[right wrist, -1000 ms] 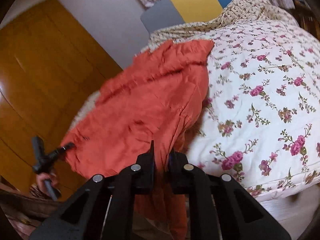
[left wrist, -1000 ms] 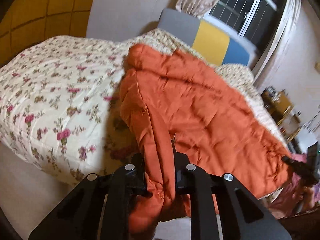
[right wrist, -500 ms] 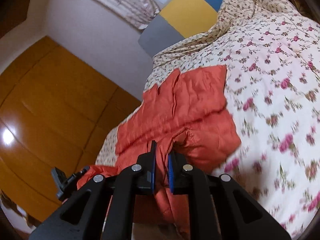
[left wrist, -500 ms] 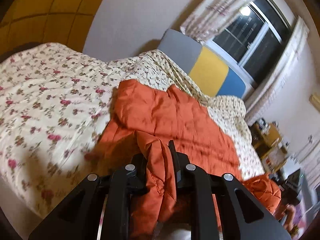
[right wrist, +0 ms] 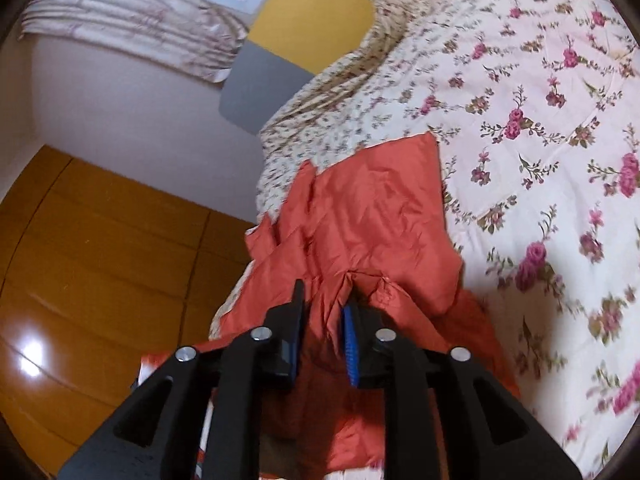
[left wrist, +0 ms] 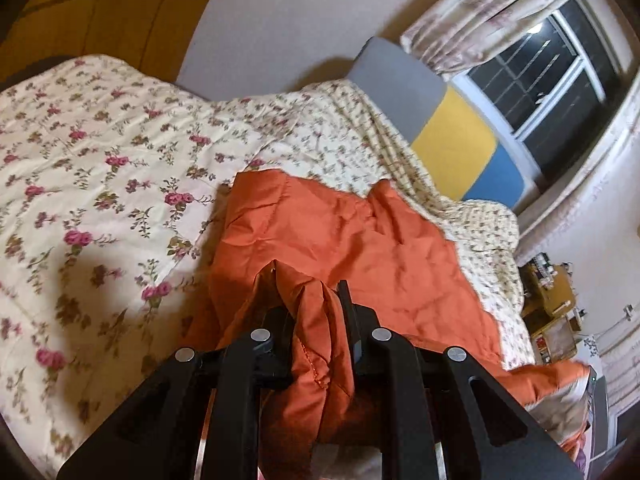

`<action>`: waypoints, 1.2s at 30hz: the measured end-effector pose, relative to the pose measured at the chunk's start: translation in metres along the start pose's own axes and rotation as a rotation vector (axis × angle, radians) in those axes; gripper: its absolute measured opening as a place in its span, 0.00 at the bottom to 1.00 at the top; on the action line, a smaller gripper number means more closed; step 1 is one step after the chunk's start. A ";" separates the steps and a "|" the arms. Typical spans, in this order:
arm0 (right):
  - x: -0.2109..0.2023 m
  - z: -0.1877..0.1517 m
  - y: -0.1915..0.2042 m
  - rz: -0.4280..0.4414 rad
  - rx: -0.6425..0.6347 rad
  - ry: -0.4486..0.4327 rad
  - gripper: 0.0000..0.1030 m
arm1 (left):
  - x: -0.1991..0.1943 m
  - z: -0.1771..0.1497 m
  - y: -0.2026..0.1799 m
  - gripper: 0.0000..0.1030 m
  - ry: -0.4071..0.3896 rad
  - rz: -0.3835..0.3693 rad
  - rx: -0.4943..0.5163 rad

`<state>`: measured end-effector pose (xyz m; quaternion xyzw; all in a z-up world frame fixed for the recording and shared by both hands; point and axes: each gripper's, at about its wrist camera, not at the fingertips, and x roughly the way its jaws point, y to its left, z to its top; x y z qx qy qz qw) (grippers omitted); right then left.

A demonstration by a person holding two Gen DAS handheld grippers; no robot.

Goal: Fold large clothes

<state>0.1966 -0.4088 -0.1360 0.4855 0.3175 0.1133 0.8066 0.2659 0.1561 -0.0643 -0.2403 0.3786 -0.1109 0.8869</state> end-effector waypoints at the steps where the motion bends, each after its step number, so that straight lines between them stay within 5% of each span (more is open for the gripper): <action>1: 0.005 0.003 -0.003 -0.002 0.016 -0.003 0.25 | 0.006 0.002 0.002 0.16 0.006 0.009 -0.004; 9: 0.030 0.014 -0.022 0.017 0.095 -0.064 0.64 | 0.049 0.012 0.027 0.21 0.066 -0.013 -0.160; 12: 0.031 0.018 -0.023 0.035 0.096 -0.135 0.81 | 0.048 0.018 0.034 0.48 0.048 -0.100 -0.256; 14: 0.027 0.020 -0.019 0.015 0.074 -0.194 0.88 | 0.035 0.022 0.042 0.81 -0.044 -0.164 -0.321; 16: 0.020 0.021 -0.015 0.000 0.031 -0.239 0.90 | 0.018 0.025 0.048 0.90 -0.142 -0.165 -0.360; 19: 0.005 0.018 -0.010 -0.001 -0.031 -0.258 0.94 | -0.003 0.026 0.064 0.90 -0.222 -0.170 -0.365; 23: -0.021 0.004 -0.017 -0.020 -0.080 -0.289 0.98 | -0.028 0.004 0.091 0.92 -0.266 -0.080 -0.308; 27: -0.017 -0.010 -0.026 -0.105 -0.145 -0.188 0.98 | -0.029 -0.030 0.101 0.92 -0.176 -0.040 -0.169; 32: 0.021 -0.022 -0.021 -0.242 -0.283 -0.024 0.98 | -0.011 -0.050 0.065 0.92 -0.055 -0.026 0.075; 36: 0.044 -0.020 -0.021 -0.278 -0.287 0.018 0.98 | 0.017 -0.028 0.033 0.92 -0.008 0.020 0.140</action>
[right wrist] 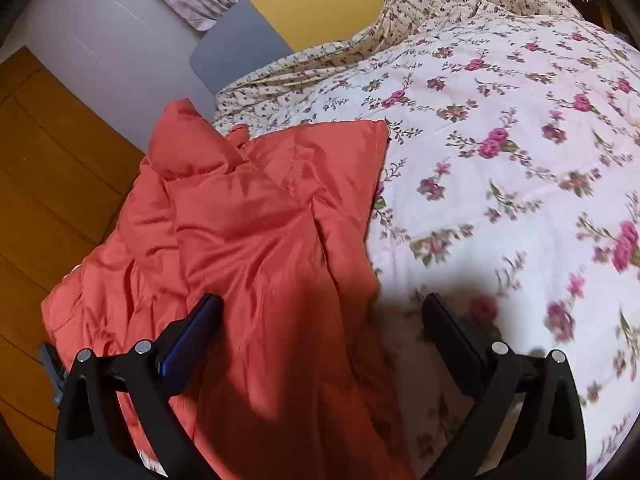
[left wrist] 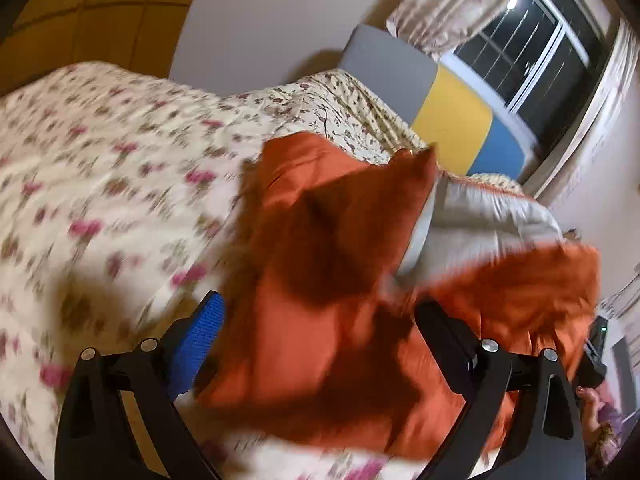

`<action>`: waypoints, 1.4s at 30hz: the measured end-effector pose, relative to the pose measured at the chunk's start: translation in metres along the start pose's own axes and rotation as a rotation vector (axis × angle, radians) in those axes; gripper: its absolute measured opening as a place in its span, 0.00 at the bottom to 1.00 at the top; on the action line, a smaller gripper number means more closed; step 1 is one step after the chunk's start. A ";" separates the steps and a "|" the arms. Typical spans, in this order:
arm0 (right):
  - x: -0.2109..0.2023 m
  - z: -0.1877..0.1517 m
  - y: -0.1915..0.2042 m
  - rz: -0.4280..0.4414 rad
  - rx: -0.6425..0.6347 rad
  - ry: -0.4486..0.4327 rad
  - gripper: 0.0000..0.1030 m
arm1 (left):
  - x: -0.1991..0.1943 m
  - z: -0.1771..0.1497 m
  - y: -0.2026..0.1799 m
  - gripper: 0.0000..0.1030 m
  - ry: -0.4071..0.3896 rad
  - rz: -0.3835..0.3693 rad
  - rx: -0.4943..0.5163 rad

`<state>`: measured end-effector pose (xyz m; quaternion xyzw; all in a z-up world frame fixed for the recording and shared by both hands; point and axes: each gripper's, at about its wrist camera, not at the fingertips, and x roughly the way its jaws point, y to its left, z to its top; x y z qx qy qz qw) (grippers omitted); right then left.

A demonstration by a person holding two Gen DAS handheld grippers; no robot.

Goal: Fold large clothes

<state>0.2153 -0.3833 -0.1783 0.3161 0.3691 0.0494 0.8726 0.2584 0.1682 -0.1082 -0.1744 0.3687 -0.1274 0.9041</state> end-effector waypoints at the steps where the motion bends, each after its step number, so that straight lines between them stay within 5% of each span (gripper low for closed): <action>1: 0.002 0.001 0.000 0.002 0.007 -0.001 0.98 | 0.011 0.009 -0.006 0.92 0.023 0.038 0.001; 4: 0.008 0.004 0.000 0.001 0.022 0.005 0.98 | 0.046 0.029 -0.006 0.93 0.094 0.162 -0.032; 7: 0.010 0.006 0.000 0.012 0.022 0.014 0.98 | 0.056 0.033 0.006 0.93 0.114 0.149 -0.109; 13: 0.022 0.007 0.004 0.104 -0.080 0.101 0.97 | 0.046 0.016 0.019 0.97 0.103 0.124 -0.031; 16: 0.031 0.003 0.015 0.105 -0.124 0.115 0.80 | 0.046 0.005 0.029 0.96 0.095 0.053 -0.086; 18: 0.037 0.003 0.017 0.114 -0.105 0.113 0.60 | 0.043 0.001 0.022 0.81 0.099 0.023 -0.066; 21: 0.037 -0.002 0.009 0.170 -0.033 0.115 0.44 | 0.037 -0.004 0.011 0.49 0.124 -0.033 -0.038; 23: 0.031 -0.008 0.007 0.180 -0.026 0.110 0.40 | 0.031 -0.009 0.009 0.39 0.138 -0.068 -0.057; 40: -0.075 -0.097 -0.019 0.151 0.001 0.075 0.40 | -0.055 -0.116 -0.020 0.35 0.144 -0.112 -0.017; 42: -0.081 -0.105 -0.020 0.140 0.009 0.058 0.50 | -0.061 -0.123 -0.021 0.38 0.126 -0.112 -0.014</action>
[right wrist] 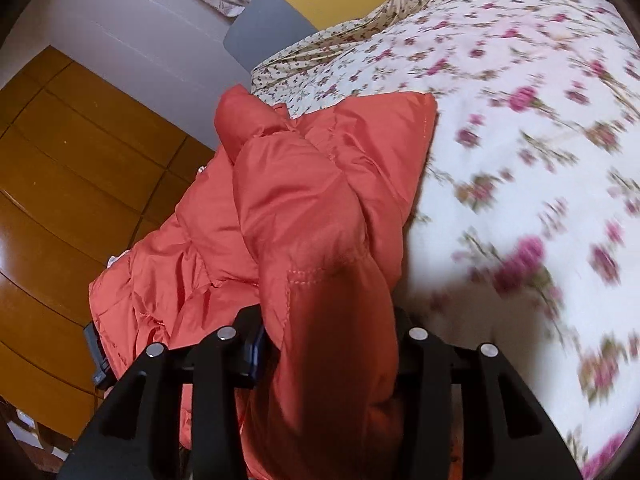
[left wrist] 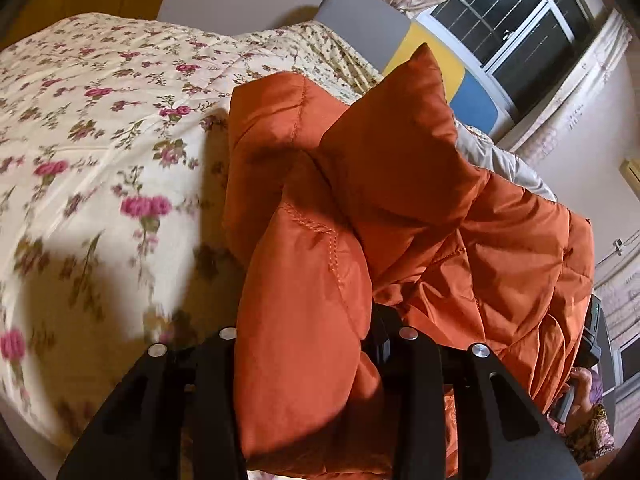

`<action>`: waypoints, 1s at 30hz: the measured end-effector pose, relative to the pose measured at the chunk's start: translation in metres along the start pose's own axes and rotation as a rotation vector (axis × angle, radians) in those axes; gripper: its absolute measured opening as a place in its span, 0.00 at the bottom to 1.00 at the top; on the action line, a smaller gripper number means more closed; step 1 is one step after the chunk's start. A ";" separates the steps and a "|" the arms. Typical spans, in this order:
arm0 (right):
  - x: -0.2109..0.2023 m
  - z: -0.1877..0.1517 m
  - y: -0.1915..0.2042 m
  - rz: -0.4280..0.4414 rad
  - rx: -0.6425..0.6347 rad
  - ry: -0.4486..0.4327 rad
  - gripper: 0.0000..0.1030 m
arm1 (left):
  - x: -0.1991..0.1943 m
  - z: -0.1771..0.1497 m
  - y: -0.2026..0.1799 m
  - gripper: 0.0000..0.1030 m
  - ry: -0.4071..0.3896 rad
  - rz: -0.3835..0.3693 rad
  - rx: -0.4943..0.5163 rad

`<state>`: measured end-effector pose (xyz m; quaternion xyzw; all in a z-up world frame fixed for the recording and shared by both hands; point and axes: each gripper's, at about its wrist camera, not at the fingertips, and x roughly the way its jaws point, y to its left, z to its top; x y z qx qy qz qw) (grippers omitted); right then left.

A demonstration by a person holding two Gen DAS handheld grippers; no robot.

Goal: Fold large clothes

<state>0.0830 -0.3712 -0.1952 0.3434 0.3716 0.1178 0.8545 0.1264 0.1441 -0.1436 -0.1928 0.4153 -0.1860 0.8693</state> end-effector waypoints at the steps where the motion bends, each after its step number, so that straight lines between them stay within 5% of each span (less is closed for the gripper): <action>1: -0.002 -0.002 0.003 -0.014 -0.005 -0.011 0.55 | -0.002 -0.002 0.000 0.49 -0.007 0.011 -0.001; 3: -0.012 -0.005 0.007 -0.060 -0.034 -0.033 0.74 | -0.013 -0.004 0.001 0.76 -0.035 0.064 0.000; 4: -0.022 -0.008 0.009 -0.090 -0.058 -0.056 0.76 | -0.018 -0.001 0.002 0.87 -0.057 0.083 0.003; 9: -0.048 0.012 0.033 -0.095 -0.162 -0.150 0.87 | -0.052 0.012 0.000 0.91 -0.171 0.138 0.100; 17: 0.020 0.069 0.064 -0.134 -0.276 -0.033 0.87 | 0.000 0.069 -0.034 0.91 -0.069 0.122 0.296; 19: 0.034 0.071 0.065 -0.144 -0.271 -0.002 0.81 | 0.017 0.077 -0.039 0.91 -0.041 0.104 0.326; 22: 0.040 0.067 0.059 -0.158 -0.268 -0.007 0.58 | 0.030 0.077 -0.038 0.88 -0.009 0.018 0.293; 27: 0.023 0.058 0.053 -0.136 -0.251 -0.067 0.22 | 0.040 0.074 -0.029 0.54 0.001 -0.065 0.172; 30: 0.005 0.051 0.057 -0.129 -0.255 -0.098 0.16 | 0.032 0.067 -0.030 0.36 -0.003 -0.079 0.153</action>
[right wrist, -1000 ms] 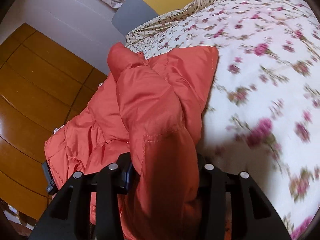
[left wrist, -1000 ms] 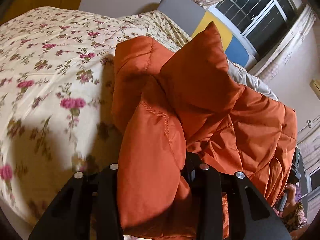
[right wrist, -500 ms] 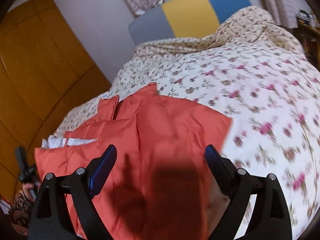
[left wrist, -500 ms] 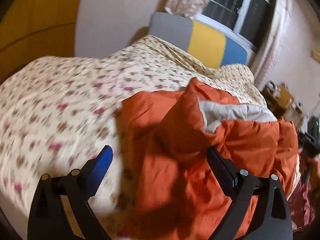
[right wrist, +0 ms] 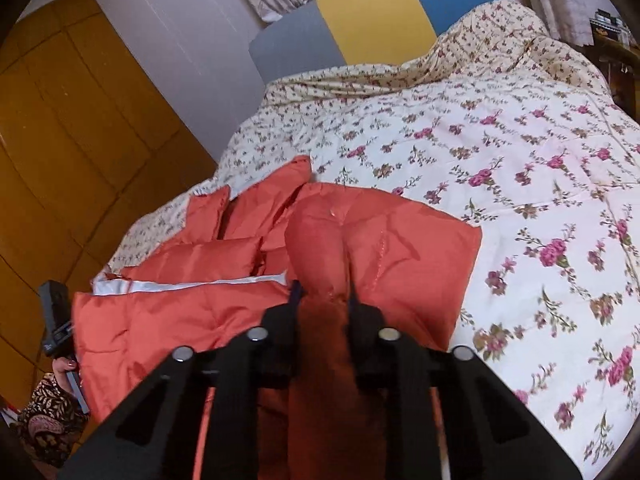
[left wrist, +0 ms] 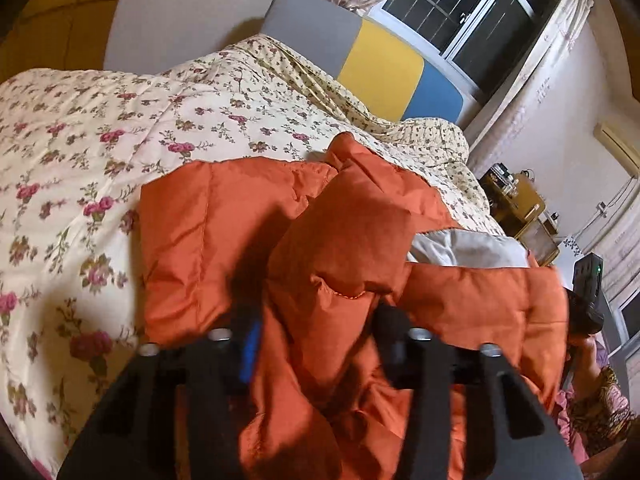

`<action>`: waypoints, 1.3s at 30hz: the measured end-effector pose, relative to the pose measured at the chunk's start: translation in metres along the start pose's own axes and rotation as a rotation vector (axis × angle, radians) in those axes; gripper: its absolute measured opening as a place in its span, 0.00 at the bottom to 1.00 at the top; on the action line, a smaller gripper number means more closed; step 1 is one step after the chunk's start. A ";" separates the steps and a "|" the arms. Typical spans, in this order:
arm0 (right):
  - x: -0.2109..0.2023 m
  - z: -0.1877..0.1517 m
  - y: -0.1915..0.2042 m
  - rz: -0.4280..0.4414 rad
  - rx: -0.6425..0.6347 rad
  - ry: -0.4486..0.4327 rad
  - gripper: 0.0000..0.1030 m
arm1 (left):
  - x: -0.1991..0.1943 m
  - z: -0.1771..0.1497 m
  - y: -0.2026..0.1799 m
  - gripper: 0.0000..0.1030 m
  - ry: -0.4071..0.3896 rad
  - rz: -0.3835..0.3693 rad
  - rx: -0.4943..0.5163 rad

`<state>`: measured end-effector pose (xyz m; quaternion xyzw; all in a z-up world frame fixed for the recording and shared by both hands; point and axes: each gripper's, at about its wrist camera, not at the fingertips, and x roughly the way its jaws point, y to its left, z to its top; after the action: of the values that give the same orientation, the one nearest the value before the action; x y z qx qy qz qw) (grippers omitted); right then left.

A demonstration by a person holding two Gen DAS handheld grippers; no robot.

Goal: Fold large clothes

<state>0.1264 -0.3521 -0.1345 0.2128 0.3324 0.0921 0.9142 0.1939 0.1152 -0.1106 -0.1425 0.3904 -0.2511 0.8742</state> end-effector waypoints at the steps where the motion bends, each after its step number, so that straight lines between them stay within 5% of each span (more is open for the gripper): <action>1: -0.006 0.000 0.003 -0.003 -0.010 -0.007 0.15 | -0.005 -0.002 -0.003 0.31 -0.008 0.006 0.011; 9: -0.059 0.000 0.022 -0.013 -0.017 -0.142 0.13 | -0.070 -0.007 -0.009 0.18 -0.178 0.009 -0.089; 18: -0.093 0.057 0.059 0.021 -0.050 -0.307 0.12 | -0.117 0.038 -0.032 0.18 -0.373 0.034 -0.083; 28: -0.006 0.128 0.027 -0.098 0.026 -0.281 0.12 | -0.044 0.108 -0.027 0.18 -0.405 0.206 -0.121; 39: 0.102 0.111 -0.033 -0.297 0.059 -0.136 0.15 | 0.062 0.107 0.018 0.18 -0.268 0.424 -0.157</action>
<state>0.2769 -0.3866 -0.1314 0.1936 0.3002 -0.0684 0.9315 0.3159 0.1016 -0.0861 -0.1567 0.3105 -0.0102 0.9375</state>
